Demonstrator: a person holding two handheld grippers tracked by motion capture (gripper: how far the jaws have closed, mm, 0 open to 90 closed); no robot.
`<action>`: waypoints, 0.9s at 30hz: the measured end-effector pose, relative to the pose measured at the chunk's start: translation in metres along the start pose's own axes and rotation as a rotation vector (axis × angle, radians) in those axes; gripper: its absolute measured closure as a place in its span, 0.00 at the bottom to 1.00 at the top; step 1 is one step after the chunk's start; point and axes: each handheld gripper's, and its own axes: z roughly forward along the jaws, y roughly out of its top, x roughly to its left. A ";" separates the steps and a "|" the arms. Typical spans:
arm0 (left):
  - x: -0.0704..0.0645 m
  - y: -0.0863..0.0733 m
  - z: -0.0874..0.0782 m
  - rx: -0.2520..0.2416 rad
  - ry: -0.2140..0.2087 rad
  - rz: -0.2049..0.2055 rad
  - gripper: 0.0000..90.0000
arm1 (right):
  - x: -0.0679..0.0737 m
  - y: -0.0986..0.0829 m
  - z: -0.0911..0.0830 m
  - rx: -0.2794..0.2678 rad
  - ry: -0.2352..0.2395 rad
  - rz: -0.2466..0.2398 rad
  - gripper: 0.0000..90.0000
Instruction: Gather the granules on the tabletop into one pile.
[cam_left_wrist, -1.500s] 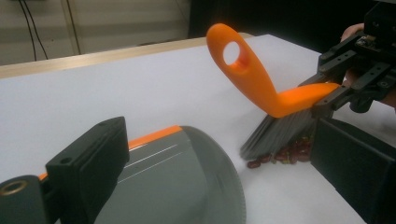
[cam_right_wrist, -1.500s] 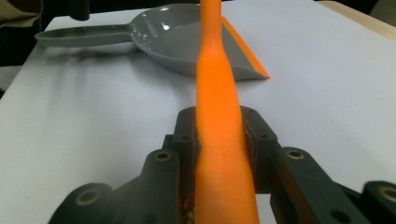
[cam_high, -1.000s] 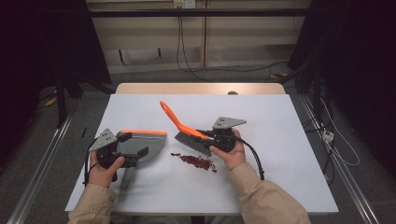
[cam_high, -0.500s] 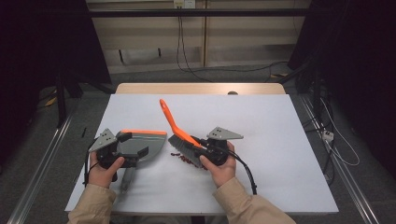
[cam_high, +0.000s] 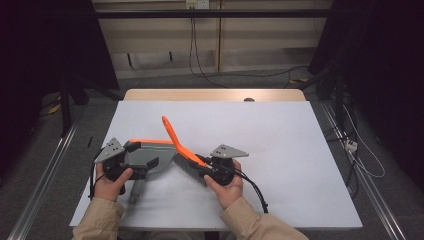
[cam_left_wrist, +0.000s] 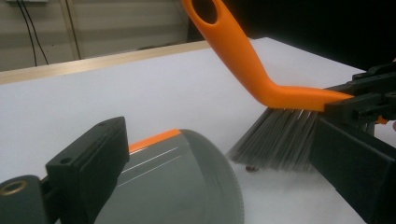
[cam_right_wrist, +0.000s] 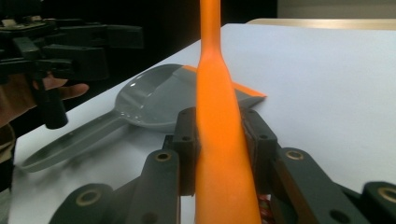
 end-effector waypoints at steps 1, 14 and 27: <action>0.000 0.000 0.000 -0.001 0.001 0.000 0.06 | -0.002 0.000 -0.002 -0.003 -0.007 0.001 0.79; 0.000 0.000 0.001 0.004 0.002 0.003 0.06 | -0.001 -0.007 0.006 0.042 0.010 0.042 0.79; -0.001 0.000 0.001 0.006 0.005 0.005 0.06 | -0.005 -0.011 0.012 0.067 -0.076 0.106 0.79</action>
